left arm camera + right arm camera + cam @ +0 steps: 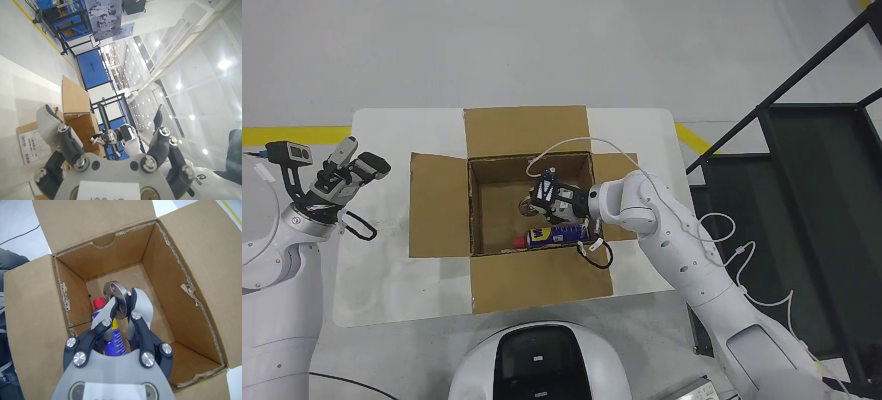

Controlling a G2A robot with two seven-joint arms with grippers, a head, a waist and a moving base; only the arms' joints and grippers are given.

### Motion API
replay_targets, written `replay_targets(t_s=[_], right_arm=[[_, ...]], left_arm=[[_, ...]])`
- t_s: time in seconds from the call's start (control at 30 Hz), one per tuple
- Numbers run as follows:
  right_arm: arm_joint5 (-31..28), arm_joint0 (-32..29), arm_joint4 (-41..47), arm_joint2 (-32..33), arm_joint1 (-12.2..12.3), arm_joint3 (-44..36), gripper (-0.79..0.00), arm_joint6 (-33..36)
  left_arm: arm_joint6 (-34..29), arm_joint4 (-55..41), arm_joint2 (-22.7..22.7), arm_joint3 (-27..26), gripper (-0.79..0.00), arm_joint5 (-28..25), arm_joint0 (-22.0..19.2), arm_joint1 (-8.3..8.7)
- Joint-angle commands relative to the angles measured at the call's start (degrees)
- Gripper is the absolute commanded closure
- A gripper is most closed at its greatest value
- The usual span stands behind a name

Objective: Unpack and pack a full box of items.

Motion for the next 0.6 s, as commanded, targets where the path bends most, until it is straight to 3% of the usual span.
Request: replay_targets(t_s=[0.0,0.37,0.57], right_arm=[[0.0,0.0,0.0,0.0,0.0,0.0,0.0,0.0],[0.3,-1.0,0.6,0.5,0.2,-0.1,0.0,-0.8],[-5.2,-11.3,8.3,11.6,3.2,-7.6,0.0,-1.1]], left_arm=[[0.0,0.0,0.0,0.0,-0.785,0.0,0.0,0.0],[0.0,0.0,0.0,0.0,-0.785,0.0,0.0,0.0],[0.0,0.0,0.0,0.0,-0.785,0.0,0.0,0.0]])
